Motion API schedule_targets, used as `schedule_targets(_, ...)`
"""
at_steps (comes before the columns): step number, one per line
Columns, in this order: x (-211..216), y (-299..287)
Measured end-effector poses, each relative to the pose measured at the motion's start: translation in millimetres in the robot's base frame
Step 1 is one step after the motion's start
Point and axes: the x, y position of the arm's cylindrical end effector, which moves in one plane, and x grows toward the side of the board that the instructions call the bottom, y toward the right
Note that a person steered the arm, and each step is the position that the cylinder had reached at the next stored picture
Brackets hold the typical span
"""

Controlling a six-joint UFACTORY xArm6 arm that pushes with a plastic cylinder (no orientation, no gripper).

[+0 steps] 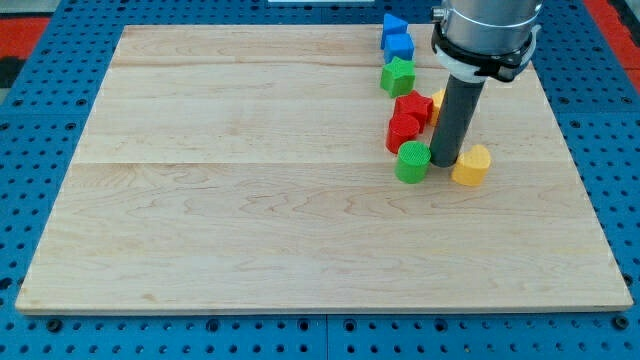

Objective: Slide the yellow heart slightly down and left

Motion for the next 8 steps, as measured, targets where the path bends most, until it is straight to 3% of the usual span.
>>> schedule_targets(3,-13,90)
schedule_targets(5,15,80)
schedule_targets(8,-6,59)
